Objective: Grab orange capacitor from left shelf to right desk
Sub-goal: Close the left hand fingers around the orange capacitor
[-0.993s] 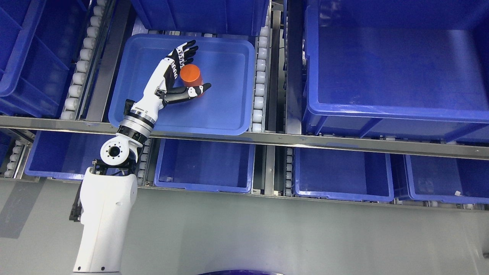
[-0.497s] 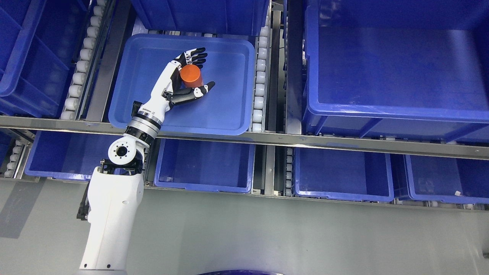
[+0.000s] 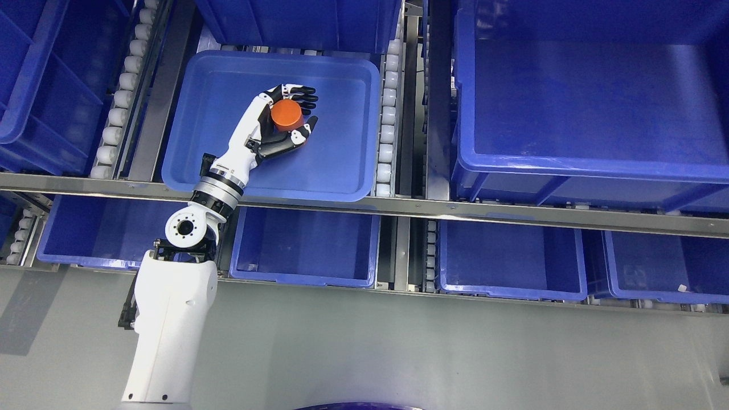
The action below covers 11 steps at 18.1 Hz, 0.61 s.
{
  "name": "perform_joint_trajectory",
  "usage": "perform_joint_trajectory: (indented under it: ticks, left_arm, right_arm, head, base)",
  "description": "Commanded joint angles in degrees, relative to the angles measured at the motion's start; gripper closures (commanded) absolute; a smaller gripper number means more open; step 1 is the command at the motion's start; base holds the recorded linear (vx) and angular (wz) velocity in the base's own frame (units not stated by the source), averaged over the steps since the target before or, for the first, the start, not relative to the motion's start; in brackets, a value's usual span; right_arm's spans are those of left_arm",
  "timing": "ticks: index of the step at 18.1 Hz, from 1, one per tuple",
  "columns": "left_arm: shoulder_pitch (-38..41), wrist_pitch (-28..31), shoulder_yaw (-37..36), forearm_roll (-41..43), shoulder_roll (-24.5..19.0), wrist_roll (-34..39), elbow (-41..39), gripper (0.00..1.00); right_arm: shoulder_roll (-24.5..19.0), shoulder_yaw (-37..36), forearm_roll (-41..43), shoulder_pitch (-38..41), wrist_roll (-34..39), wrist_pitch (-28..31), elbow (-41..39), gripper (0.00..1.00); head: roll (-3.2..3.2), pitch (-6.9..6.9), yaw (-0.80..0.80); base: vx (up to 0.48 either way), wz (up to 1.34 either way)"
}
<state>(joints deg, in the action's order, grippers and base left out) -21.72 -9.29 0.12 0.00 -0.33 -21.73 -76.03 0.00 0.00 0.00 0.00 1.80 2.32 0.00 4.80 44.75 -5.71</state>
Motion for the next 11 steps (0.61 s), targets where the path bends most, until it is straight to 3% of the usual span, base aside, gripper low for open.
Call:
perform_joint_trajectory:
  ticks: [1,3,4,8,11]
  left_arm:
    - [0.19,-1.61,1.99,-0.88,-1.43,-0.5,0.62,0.81]
    - [0.28,-3.54,2.77,-0.97,-1.26,-0.68,0.62,0.97]
    - [0.28,-4.16,3.13,-0.97,-1.17,-0.77,0.62,1.0]
    - [0.19,-6.26,4.18,-1.67,-0.67,-1.03,0.01,1.0]
    - [-0.16,-7.59,3.84,-5.61,-0.67,-0.95,-7.7,0.99]
  right_arm:
    - [1.0,-0.7,0.0,1.93,-0.04,-0.03,-1.32,0.0]
    - [1.0,-0.7,0.0,1.93,-0.04,-0.03,-1.32,0.0]
    - [1.0,-0.62,0.0,1.93,-0.04,-0.03,-1.32,0.0]
    - [1.0,-0.7,0.0,1.93,-0.04,-0.03,-1.32,0.0]
    - [1.0,-0.62,0.0,1.93,-0.04,-0.03,-1.32,0.0]
  head:
    - [0.0,0.0,0.0]
    - [0.0,0.0,0.0]
    - [0.0,0.0,0.0]
    - [0.0,0.0,0.0]
    - [0.0,0.0,0.0]
  base:
    - [0.0,0.0]
    - [0.0,0.0]
    - [0.0,0.0]
    - [0.0,0.0]
    - [0.0,0.0]
